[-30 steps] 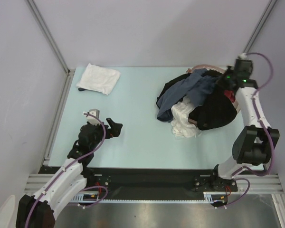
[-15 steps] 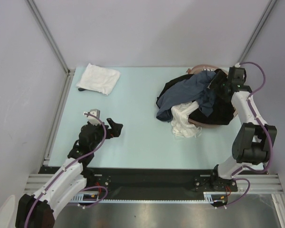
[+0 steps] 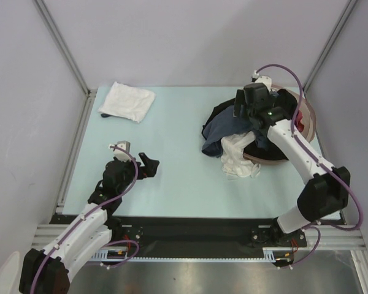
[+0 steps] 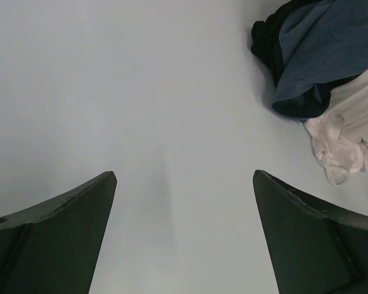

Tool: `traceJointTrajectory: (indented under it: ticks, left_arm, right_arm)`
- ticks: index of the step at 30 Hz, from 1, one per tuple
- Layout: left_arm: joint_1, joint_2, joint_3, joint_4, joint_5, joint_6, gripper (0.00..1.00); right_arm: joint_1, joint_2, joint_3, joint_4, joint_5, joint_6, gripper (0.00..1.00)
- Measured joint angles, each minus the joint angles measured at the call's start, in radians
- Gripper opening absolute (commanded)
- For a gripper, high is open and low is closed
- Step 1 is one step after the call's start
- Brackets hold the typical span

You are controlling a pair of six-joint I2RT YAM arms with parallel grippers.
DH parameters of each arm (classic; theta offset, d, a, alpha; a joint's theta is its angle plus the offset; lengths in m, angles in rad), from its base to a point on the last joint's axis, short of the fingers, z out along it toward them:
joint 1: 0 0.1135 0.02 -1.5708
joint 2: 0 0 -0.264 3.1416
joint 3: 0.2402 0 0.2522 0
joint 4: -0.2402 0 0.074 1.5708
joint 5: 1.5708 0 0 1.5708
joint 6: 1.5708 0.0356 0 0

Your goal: Fold and stack the tank tops

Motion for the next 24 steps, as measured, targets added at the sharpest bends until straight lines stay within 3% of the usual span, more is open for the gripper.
traceJointTrajectory:
  ticks: [4,7,10,11,13,19,24]
  left_arm:
    - [-0.002,0.001,0.002,0.000,-0.002,0.000,1.00]
    - [-0.003,0.001,0.005,0.000,-0.002,0.000,1.00]
    - [-0.005,0.002,0.005,0.000,-0.002,0.001,1.00]
    - [-0.005,0.002,0.005,0.000,-0.002,0.001,1.00]
    - [-0.006,0.002,0.005,0.000,-0.002,0.001,1.00]
    - [-0.007,0.006,0.005,0.000,-0.002,0.002,1.00]
    - [-0.011,0.008,0.006,0.000,-0.009,0.002,1.00]
  right_arm:
    - [0.005,0.138,0.060,-0.011,-0.004,0.000,0.87]
    - [0.009,0.233,0.092,-0.026,-0.025,-0.001,0.74]
    - [0.013,0.299,0.116,-0.047,-0.051,0.003,0.47]
    - [0.015,0.310,0.122,-0.052,-0.060,0.003,0.24]
    - [0.018,0.317,0.135,-0.062,-0.073,0.001,0.00]
    - [0.047,0.299,0.264,-0.134,-0.076,-0.013,0.00]
    - [0.193,0.165,0.392,-0.157,-0.064,-0.081,0.00]
